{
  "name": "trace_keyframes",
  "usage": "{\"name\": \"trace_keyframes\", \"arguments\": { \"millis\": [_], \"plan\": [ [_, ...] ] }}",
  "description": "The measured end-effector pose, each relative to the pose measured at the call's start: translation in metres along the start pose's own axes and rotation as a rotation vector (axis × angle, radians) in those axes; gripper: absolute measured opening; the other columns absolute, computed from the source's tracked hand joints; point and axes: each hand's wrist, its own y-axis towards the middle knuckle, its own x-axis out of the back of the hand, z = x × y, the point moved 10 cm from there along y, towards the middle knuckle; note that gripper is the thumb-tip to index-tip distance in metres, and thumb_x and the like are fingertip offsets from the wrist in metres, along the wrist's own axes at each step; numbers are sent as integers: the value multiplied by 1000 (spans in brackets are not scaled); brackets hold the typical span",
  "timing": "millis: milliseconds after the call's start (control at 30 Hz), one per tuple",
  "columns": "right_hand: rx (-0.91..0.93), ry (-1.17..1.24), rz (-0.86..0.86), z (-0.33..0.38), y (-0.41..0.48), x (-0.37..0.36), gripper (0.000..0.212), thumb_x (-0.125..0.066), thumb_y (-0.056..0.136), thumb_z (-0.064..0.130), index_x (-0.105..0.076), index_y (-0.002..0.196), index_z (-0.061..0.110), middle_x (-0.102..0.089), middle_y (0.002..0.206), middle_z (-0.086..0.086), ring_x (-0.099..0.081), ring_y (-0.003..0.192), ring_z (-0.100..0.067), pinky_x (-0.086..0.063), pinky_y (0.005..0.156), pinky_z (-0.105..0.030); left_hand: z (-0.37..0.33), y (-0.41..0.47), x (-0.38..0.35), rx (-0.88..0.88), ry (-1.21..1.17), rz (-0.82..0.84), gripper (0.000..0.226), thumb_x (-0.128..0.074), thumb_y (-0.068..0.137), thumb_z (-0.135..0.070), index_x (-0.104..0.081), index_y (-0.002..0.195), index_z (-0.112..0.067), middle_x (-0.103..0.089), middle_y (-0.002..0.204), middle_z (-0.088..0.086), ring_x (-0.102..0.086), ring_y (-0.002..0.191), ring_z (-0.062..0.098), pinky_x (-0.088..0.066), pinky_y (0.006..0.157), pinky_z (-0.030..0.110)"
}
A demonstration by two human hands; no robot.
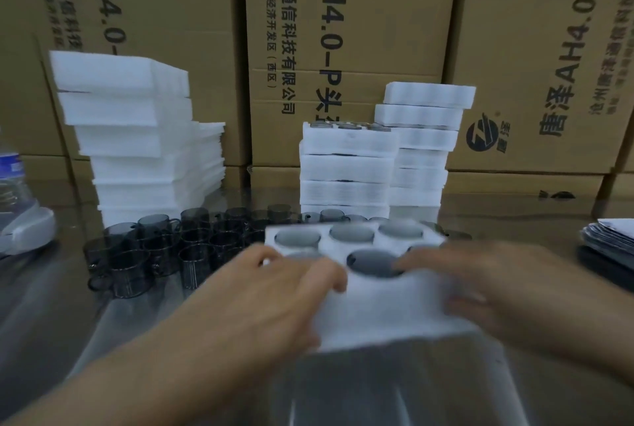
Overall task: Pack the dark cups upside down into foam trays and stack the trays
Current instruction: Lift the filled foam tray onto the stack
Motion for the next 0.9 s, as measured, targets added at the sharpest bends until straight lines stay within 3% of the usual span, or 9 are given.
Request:
{"name": "trace_keyframes", "arguments": {
  "millis": [67, 100, 167, 233, 300, 433, 600, 767, 900],
  "plan": [
    [-65, -10, -131, -23, 17, 35, 70, -55, 91, 31, -11, 110, 83, -43, 135, 36, -50, 103, 4, -43, 82, -20, 18, 30, 20, 29, 32, -76, 39, -67, 70, -49, -45, 100, -37, -62, 86, -20, -41, 64, -8, -30, 63, 17],
    [-79, 10, -201, -33, 29, 50, 72, -56, 91, 28, -15, 108, 86, -48, 133, 30, -50, 96, 1, -48, 82, -24, 35, 47, 27, 62, -2, -110, 37, -68, 79, -43, -42, 105, -40, -60, 96, -18, -38, 65, -7, -30, 61, 13],
    [-109, 34, -340, -57, 58, 74, 74, -58, 91, 20, -21, 122, 76, -55, 129, 15, -51, 91, -9, -52, 76, -33, 79, 87, 36, 113, 51, -174, 36, -64, 88, -28, -44, 117, -35, -58, 112, -10, -41, 78, 0, -29, 58, 12],
    [-153, -1, -460, -88, 99, 90, 70, -55, 92, 11, -30, 137, 60, -53, 128, 4, -52, 103, -20, -45, 72, -35, 118, 129, 46, 91, 166, -274, 33, -58, 91, -18, -45, 119, -29, -55, 120, -4, -49, 93, 10, -38, 62, 22],
    [-191, 24, -521, -118, 145, 97, 65, -50, 92, 6, -36, 141, 47, -50, 128, -3, -46, 117, -25, -41, 74, -36, 160, 169, 38, 134, 213, -243, 33, -53, 93, -11, -43, 120, -27, -51, 124, -3, -48, 103, 17, -42, 66, 35],
    [-223, 81, -498, -164, 237, 90, 63, -43, 93, 2, -37, 145, 38, -47, 127, -15, -40, 122, -32, -42, 93, -42, 224, 241, 12, 227, 281, -162, 40, -51, 91, 0, -42, 123, -22, -52, 119, 4, -49, 99, 23, -40, 67, 38],
    [-277, 77, -413, -205, 320, 68, 64, -37, 95, 3, -34, 146, 41, -44, 139, -15, -44, 122, -35, -37, 82, -33, 274, 299, -22, 333, 369, -155, 48, -48, 83, 11, -41, 122, -16, -51, 117, 11, -48, 106, 30, -35, 68, 38],
    [-355, 84, -438, -227, 365, 45, 61, -41, 95, 2, -35, 147, 33, -39, 140, -16, -42, 126, -35, -40, 87, -35, 301, 324, -57, 446, 387, -136, 52, -49, 86, 2, -37, 133, -15, -43, 138, 10, -36, 129, 30, -31, 103, 45],
    [-526, 55, -542, -221, 373, 21, 49, -49, 90, -3, -43, 137, 8, -31, 142, -20, -34, 129, -37, -38, 96, -39, 306, 326, -120, 591, 152, 47, 46, -33, 100, -28, -36, 143, -11, -13, 156, 8, -9, 144, 29, -12, 116, 53]
  ]
}}
